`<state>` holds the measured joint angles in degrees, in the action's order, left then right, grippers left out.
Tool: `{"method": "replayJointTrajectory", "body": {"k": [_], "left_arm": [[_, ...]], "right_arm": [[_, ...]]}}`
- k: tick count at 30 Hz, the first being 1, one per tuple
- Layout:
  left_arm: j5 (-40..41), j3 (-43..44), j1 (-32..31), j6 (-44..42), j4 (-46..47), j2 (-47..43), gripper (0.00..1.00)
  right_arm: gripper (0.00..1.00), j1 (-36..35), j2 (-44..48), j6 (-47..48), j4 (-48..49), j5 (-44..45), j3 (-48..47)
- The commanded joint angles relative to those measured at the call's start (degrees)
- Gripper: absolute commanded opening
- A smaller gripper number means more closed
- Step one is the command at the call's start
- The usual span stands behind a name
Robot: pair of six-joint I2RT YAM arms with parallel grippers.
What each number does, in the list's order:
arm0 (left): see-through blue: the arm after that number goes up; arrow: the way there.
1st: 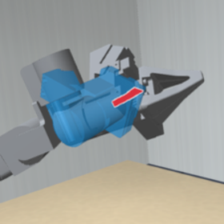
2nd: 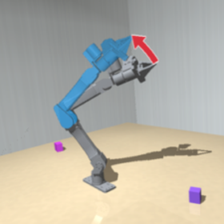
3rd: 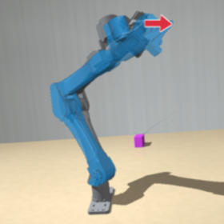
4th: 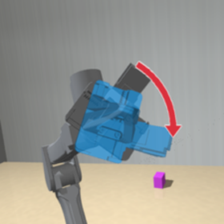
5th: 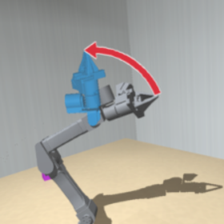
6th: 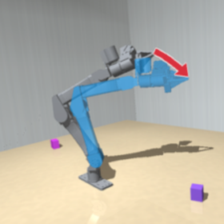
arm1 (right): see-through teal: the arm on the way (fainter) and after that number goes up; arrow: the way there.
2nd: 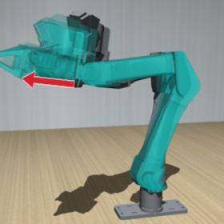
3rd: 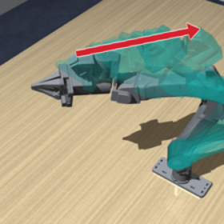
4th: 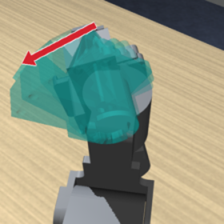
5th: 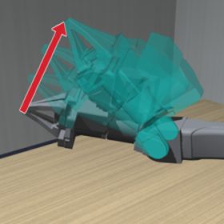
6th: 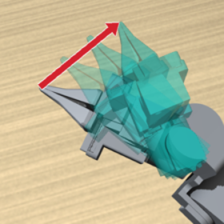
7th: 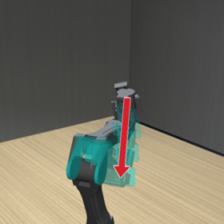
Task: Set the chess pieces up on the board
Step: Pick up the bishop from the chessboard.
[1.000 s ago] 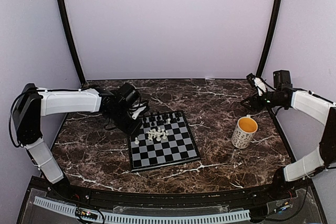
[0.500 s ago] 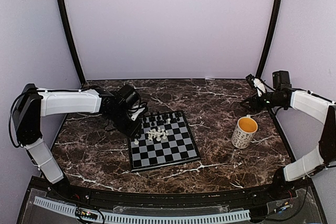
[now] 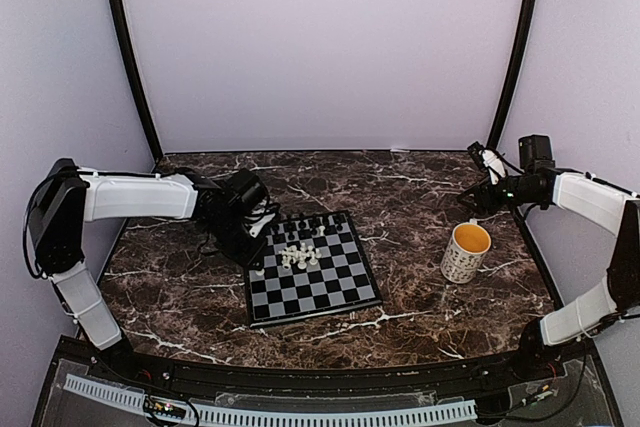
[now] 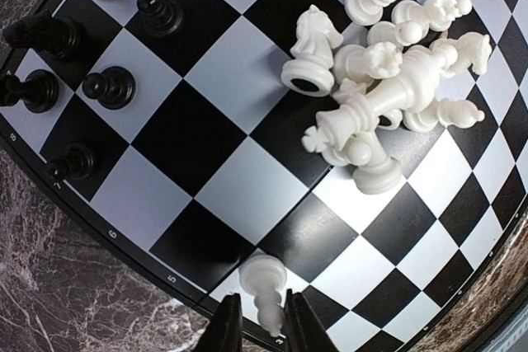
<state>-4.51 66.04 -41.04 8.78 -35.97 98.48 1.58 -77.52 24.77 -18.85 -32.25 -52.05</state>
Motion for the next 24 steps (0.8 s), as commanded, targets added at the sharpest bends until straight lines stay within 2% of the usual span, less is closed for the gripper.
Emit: {"method": "replayJointTrajectory", "body": {"k": [1, 8, 18, 24], "left_arm": [[0.5, -0.24, -0.23, -0.41, -0.8, 0.4, 0.2], [-0.02, 0.21, -0.84, -0.43, -1.42, -0.84, 0.08], [-1.88, -0.34, -10.62, -3.78, -2.97, -7.68, 0.06], [-1.81, 0.88, -14.38, -4.1, -3.73, -5.07, 0.06]], "right_arm": [[0.57, 0.26, 0.08, 0.23, 1.27, -0.84, 0.39], [0.56, 0.29, 0.09, 0.32, 1.35, -0.8, 0.53], [0.57, 0.26, -0.7, 0.6, 1.27, -1.05, 0.46], [0.57, 0.22, -0.73, 0.98, 1.19, -1.02, 0.55]]}}
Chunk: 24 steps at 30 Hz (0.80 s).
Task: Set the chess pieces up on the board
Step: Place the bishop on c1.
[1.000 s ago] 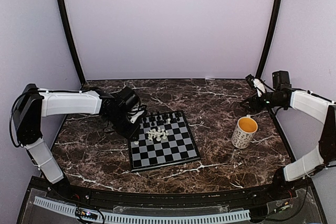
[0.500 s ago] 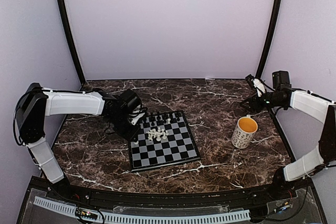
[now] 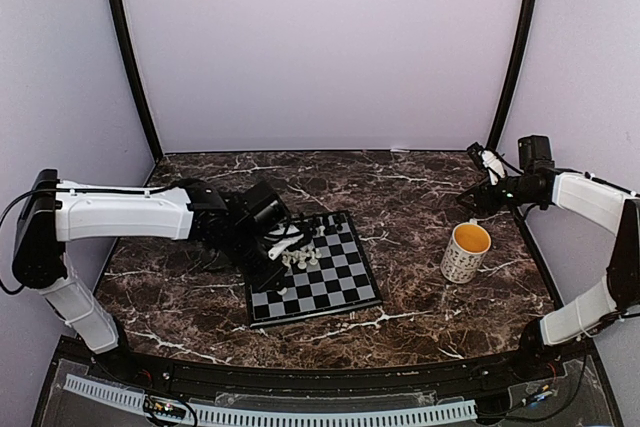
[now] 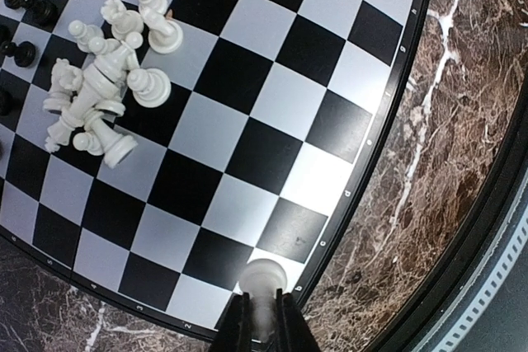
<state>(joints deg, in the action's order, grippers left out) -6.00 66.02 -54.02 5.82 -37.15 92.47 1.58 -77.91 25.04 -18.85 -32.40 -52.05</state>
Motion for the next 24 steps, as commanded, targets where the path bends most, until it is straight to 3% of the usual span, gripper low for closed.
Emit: {"method": "replayJointTrajectory", "body": {"k": [1, 24], "left_arm": [[-0.37, 1.25, -1.96, -1.16, -2.43, 1.43, 0.06], [-0.67, 3.7, -4.72, -1.95, -0.43, 9.09, 0.07]], "right_arm": [[0.57, 0.26, -0.36, 0.8, 1.14, -0.83, 0.55], [0.57, 0.25, -0.76, 1.7, 0.49, -0.9, 0.63]]}}
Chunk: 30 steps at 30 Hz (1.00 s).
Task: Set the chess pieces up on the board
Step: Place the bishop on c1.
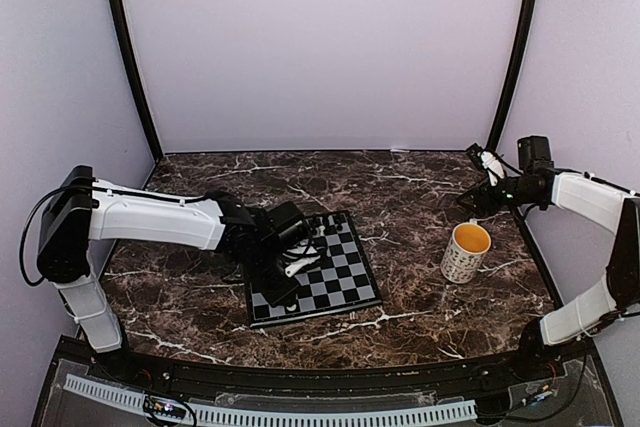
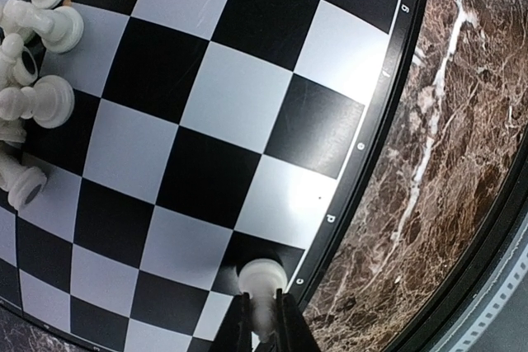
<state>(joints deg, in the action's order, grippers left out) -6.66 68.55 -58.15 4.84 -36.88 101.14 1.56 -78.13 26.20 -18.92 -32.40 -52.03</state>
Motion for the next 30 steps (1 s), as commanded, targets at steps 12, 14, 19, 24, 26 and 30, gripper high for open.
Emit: {"method": "replayJointTrajectory", "body": {"k": [12, 14, 19, 24, 26, 30], "left_arm": [[1.64, 1.23, -1.09, -0.87, -1.42, 0.77, 0.29], [1.99, 1.35, -1.15, -0.84, -1.42, 0.68, 0.29], [3.87, 1.41, -1.18, -0.38, -1.27, 0.3, 0.3], [4.86, 1.32, -1.18, -0.27, -1.3, 0.6, 0.3], [4.6, 1.44, -1.18, -0.27, -1.4, 0.5, 0.3], [1.76, 1.72, -1.18, -0.81, -1.31, -0.97, 0.32]], "right_arm": [[0.57, 0.23, -0.71, 0.61, 0.29, -1.13, 0.46], [0.57, 0.24, -0.71, 0.65, 0.28, -1.17, 0.49], [0.58, 0.21, -0.71, 0.57, 0.2, -1.26, 0.44], [0.58, 0.23, -0.78, 0.6, 0.22, -1.3, 0.44], [0.58, 0.23, -0.8, 0.62, 0.18, -1.39, 0.44], [0.58, 0.28, -0.75, 0.66, 0.11, -1.35, 0.44]]}}
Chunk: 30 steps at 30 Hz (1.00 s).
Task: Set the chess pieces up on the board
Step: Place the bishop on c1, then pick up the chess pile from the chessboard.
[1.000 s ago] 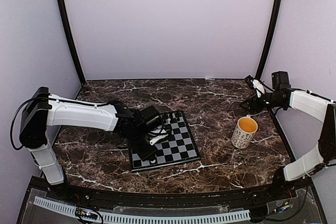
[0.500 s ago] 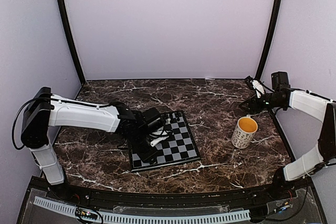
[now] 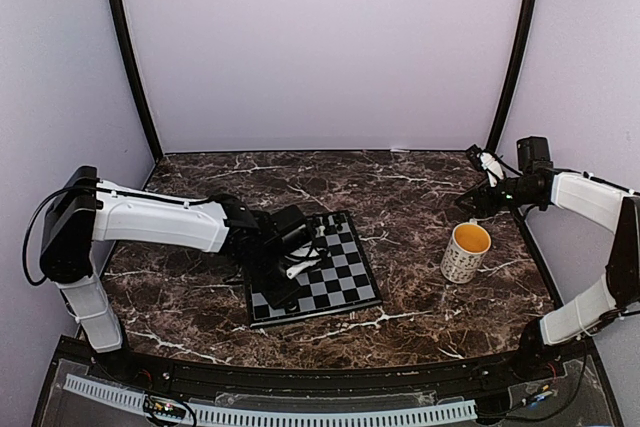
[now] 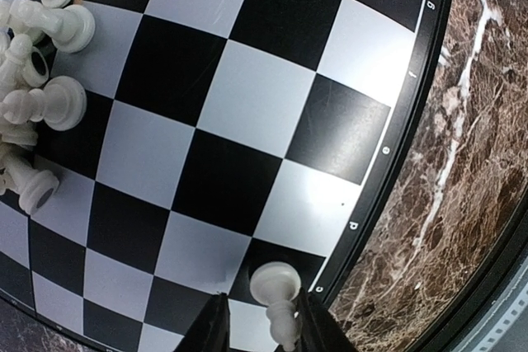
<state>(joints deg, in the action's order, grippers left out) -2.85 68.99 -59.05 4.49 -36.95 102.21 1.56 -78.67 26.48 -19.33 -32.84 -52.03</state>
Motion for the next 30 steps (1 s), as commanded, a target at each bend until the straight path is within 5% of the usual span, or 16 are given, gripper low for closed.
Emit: {"method": "replayJointTrajectory", "body": {"k": [1, 8, 17, 30], "left_arm": [[-2.67, 1.52, -0.32, -0.59, -1.19, -2.51, 0.34], [-2.1, 7.53, -0.17, -3.07, -1.88, -9.62, 0.53], [9.46, 11.16, 7.88, 4.23, -2.68, -6.35, 0.43], [5.22, 11.26, 13.17, 9.56, -3.53, 0.54, 0.46]], "right_arm": [[0.58, 0.22, -0.24, 0.33, 0.57, -0.95, 0.44], [0.58, 0.23, -0.63, 0.55, 0.35, -1.35, 0.39], [0.59, 0.21, -1.09, 0.29, 0.13, -1.66, 0.13], [0.59, 0.24, -1.81, 0.55, 0.11, -1.28, 0.22]]}}
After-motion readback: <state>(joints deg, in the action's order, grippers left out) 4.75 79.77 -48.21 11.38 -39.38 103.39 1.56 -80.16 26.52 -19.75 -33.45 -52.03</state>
